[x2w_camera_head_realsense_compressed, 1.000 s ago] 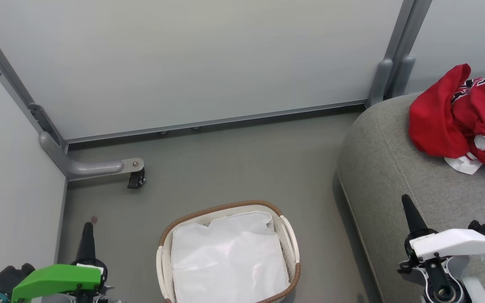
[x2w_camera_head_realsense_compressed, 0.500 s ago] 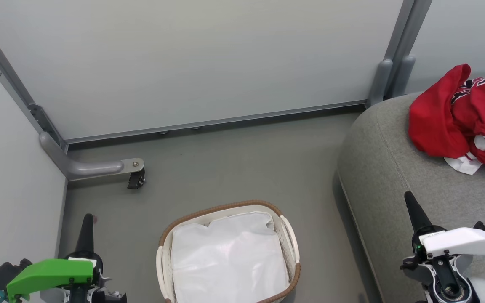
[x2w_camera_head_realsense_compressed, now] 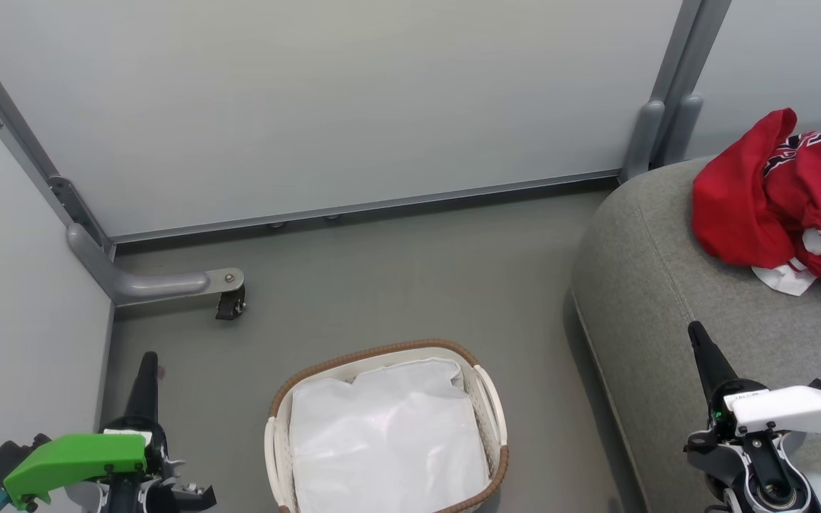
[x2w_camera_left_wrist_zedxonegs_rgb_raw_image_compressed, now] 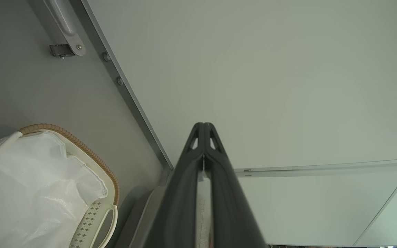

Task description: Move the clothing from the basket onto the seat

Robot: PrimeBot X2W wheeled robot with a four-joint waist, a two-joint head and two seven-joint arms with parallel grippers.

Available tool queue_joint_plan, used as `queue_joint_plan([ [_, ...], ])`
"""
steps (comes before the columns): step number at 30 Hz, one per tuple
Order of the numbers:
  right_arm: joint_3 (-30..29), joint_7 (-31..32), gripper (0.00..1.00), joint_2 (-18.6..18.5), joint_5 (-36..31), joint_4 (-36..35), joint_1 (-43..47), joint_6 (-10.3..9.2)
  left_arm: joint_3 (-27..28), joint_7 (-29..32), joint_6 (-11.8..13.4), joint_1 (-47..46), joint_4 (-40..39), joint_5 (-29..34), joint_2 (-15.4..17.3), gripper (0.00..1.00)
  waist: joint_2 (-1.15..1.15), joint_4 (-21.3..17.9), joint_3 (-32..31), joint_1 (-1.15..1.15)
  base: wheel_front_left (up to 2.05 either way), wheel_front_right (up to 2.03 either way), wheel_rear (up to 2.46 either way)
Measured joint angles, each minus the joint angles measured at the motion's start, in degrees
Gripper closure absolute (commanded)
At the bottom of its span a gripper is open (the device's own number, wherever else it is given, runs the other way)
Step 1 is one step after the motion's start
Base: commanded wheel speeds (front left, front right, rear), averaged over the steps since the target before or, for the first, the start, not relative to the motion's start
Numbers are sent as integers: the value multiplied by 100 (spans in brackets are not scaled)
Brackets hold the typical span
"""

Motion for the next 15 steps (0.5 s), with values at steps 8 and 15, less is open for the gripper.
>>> queue_joint_plan([
  [8,-45,99,100,-2,388,-82,21,-2,13,105,-1,-60,-66,-371,3,100,0,0,-2,0,0,0,0],
  [15,-80,174,100,-4,677,-137,40,-2,25,171,-18,-69,-102,-651,7,100,0,0,-3,0,0,0,0],
])
